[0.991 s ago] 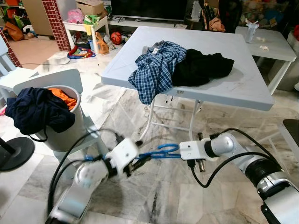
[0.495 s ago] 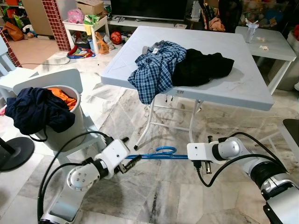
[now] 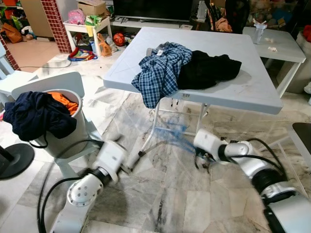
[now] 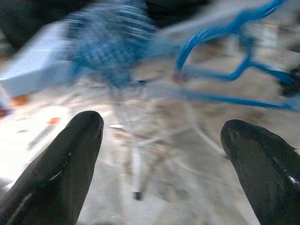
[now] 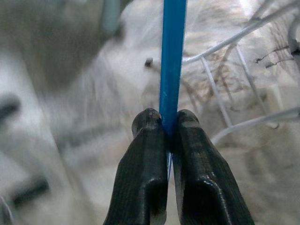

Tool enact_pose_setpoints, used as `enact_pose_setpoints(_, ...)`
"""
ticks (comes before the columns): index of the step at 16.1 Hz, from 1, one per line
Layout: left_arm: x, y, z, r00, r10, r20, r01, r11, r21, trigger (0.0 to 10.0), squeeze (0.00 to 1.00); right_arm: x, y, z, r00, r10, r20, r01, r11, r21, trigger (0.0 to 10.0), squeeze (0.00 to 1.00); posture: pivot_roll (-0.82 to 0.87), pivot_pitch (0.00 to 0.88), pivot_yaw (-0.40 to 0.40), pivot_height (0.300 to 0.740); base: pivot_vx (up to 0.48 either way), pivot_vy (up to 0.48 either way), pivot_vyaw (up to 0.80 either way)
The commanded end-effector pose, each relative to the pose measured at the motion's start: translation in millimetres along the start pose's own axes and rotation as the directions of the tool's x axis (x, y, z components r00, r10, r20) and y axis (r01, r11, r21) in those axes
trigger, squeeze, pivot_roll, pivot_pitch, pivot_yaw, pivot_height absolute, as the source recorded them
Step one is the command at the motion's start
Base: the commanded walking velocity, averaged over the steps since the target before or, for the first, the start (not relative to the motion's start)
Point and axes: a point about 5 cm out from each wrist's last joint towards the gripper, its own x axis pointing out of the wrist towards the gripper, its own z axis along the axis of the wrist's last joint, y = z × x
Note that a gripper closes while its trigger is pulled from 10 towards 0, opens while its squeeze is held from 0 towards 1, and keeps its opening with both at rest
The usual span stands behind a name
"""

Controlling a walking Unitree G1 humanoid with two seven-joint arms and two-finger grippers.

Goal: Hang hanger

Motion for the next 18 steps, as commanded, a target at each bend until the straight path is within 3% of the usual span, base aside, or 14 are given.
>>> enact_pose_setpoints(1, -4.6, 11.7, 0, 0.992, 0.127, -0.001, -0.127, 0.992, -0.003, 10.0, 1.00, -1.6, -4.0, 0, 0.995, -0.092, 0.049, 0.085, 0.987, 0.136, 0.0, 0.00, -0.06, 0.000, -0.041, 0.740, 0.000, 0.000, 0.00)
enact_pose_setpoints(2, -6.6, 17.0, -2, 0.982, 0.191, -0.004, -0.191, 0.982, -0.003, 10.0, 1.00, -0.7, -2.0, 2, 0.987, -0.134, 0.088, 0.114, 0.973, 0.201, 0.0, 0.00, -0.06, 0.000, -0.041, 0.740, 0.000, 0.000, 0.00)
enact_pose_setpoints(4, -12.4, 29.6, -8, 0.940, 0.340, -0.029, -0.341, 0.939, -0.037, 10.0, 1.00, 1.4, 0.4, 4, 0.941, -0.306, 0.143, 0.217, 0.872, 0.439, 0.0, 0.00, -0.05, 0.000, -0.039, 0.740, 0.000, 0.000, 0.00)
enact_pose_setpoints(5, -15.1, 34.7, -11, 0.914, 0.403, -0.051, -0.405, 0.913, -0.048, 10.0, 1.00, 2.5, 3.2, 5, 0.912, -0.383, 0.143, 0.264, 0.819, 0.510, 0.0, 0.00, -0.05, 0.000, -0.038, 0.740, 0.000, 0.000, 0.00)
enact_pose_setpoints(6, -16.7, 37.5, -13, 0.898, 0.436, -0.061, -0.439, 0.897, -0.050, 10.0, 1.00, 3.5, 7.6, 6, 0.879, -0.459, 0.132, 0.318, 0.768, 0.556, 0.0, 0.00, -0.05, 0.000, -0.037, 0.740, 0.000, 0.000, 0.00)
enact_pose_setpoints(8, -16.8, 38.0, -17, 0.888, 0.452, -0.079, -0.457, 0.887, -0.062, 10.0, 1.00, 2.4, 14.5, 7, 0.834, -0.539, 0.117, 0.377, 0.711, 0.593, 0.0, 0.00, -0.04, 0.000, -0.040, 0.740, 0.000, 0.000, 0.00)
enact_pose_setpoints(9, -16.4, 37.7, -19, 0.889, 0.449, -0.092, -0.456, 0.887, -0.070, 10.0, 0.71, 0.4, 15.9, 5, 0.807, -0.581, 0.108, 0.406, 0.678, 0.612, 0.0, 0.00, -0.04, 0.000, -0.040, 0.740, 0.000, 0.000, 0.00)
enact_pose_setpoints(10, -16.6, 37.0, -21, 0.890, 0.444, -0.104, -0.453, 0.888, -0.082, 10.0, 0.00, -2.8, 13.8, 2, 0.784, -0.613, 0.100, 0.420, 0.642, 0.642, 4.3, 0.00, -0.03, 0.000, -0.040, 0.740, 0.000, 0.000, 0.00)
enact_pose_setpoints(11, -16.7, 36.5, -22, 0.890, 0.442, -0.114, -0.453, 0.887, -0.094, 10.0, 0.00, -5.5, 11.3, -1, 0.770, -0.632, 0.084, 0.423, 0.605, 0.675, 10.0, 0.00, -0.04, 0.000, -0.039, 0.740, 0.000, 0.000, 0.00)
enact_pose_setpoints(15, -13.4, 36.1, -25, 0.893, 0.431, -0.133, -0.447, 0.883, -0.140, 10.0, 0.00, -7.5, 13.5, 0, 0.764, -0.642, 0.067, 0.449, 0.603, 0.659, 10.0, 0.00, -0.04, 0.000, -0.040, 0.740, 0.000, 0.000, -0.24)
enact_pose_setpoints(18, -11.4, 41.5, -27, 0.876, 0.454, -0.160, -0.479, 0.857, -0.191, 10.0, 0.00, -9.1, 13.3, 0, 0.756, -0.652, 0.057, 0.457, 0.589, 0.666, 10.0, 0.00, -0.05, 0.000, -0.040, 0.740, 0.000, 0.166, -0.80)
